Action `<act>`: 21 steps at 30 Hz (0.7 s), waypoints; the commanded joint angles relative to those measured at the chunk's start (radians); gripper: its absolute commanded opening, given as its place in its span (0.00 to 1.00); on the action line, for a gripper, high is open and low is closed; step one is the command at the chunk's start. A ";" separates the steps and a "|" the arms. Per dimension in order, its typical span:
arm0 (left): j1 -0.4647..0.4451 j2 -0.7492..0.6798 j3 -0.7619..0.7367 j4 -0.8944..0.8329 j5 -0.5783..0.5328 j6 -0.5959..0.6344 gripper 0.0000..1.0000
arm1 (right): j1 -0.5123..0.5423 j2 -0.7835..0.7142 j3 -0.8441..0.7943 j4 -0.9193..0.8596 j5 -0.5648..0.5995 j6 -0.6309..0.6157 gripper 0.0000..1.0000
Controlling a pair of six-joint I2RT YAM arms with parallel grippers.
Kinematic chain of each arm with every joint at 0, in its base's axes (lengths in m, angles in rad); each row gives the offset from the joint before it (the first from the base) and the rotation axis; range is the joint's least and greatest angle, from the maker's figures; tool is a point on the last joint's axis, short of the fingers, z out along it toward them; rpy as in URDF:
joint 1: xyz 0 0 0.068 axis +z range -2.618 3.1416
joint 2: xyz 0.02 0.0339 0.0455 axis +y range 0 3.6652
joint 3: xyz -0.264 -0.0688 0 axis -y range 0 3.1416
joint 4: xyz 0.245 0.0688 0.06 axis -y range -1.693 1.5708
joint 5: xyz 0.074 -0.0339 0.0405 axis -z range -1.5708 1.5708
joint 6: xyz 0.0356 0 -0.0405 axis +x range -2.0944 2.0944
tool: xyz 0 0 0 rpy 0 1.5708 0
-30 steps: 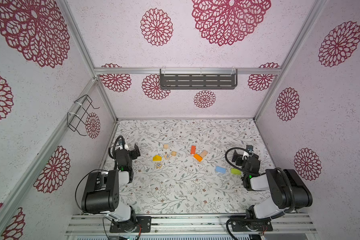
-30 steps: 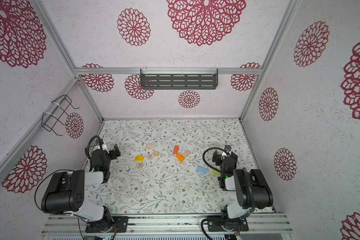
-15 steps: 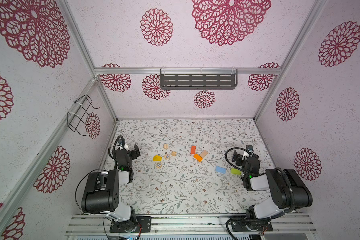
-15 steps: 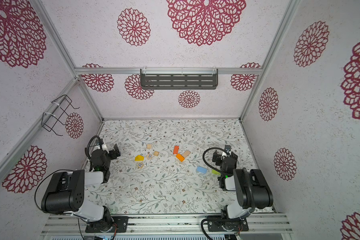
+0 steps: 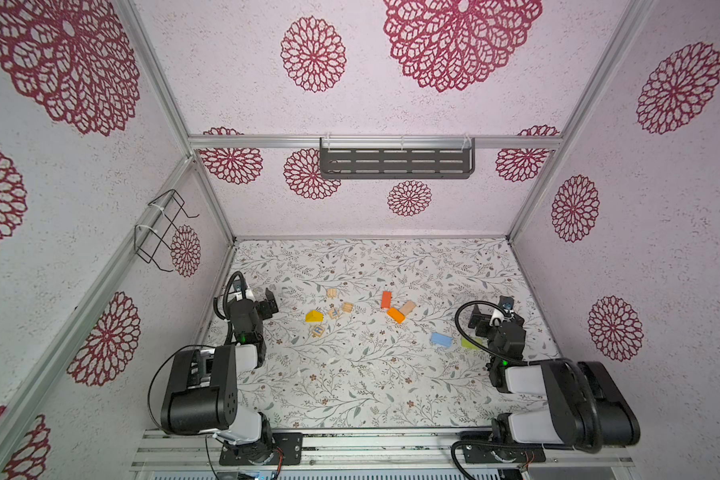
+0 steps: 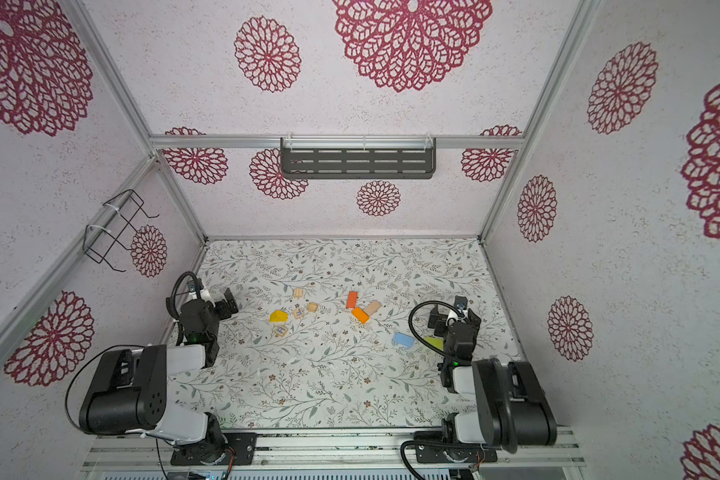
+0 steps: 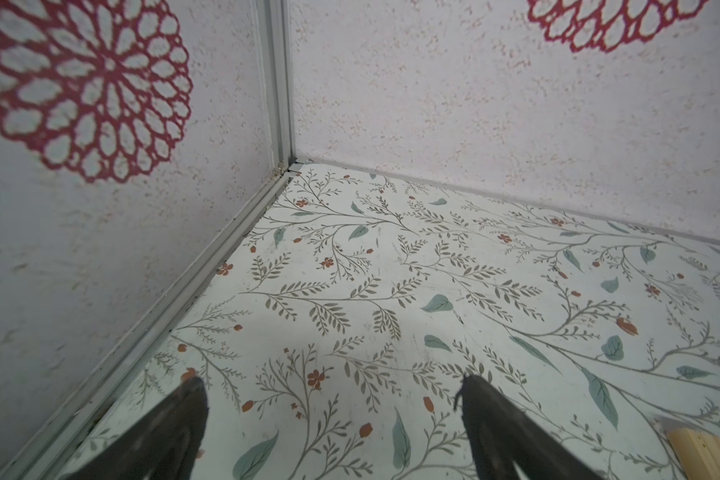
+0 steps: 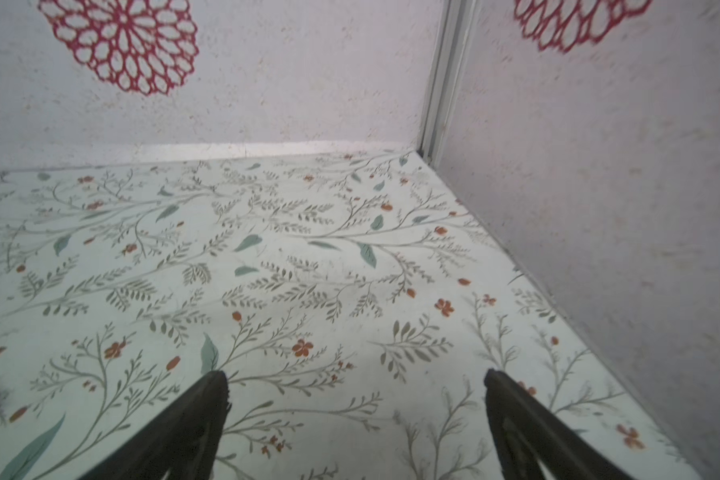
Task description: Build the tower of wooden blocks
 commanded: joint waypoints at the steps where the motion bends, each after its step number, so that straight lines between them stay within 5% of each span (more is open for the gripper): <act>1: -0.001 -0.132 0.110 -0.246 -0.051 -0.042 0.97 | 0.002 -0.178 0.068 -0.202 0.060 0.071 0.99; 6: -0.038 -0.254 0.356 -0.661 -0.009 -0.161 0.97 | 0.005 -0.360 0.280 -0.700 0.018 0.148 0.99; 11: -0.195 -0.258 0.632 -1.120 -0.050 -0.264 0.97 | 0.024 -0.356 0.539 -1.134 -0.109 0.254 0.99; 16: -0.341 -0.311 0.657 -1.274 -0.063 -0.366 0.97 | 0.139 -0.280 0.735 -1.417 -0.125 0.277 0.88; 21: -0.471 -0.316 0.649 -1.373 -0.125 -0.423 0.97 | 0.280 -0.188 0.807 -1.503 -0.082 0.350 0.77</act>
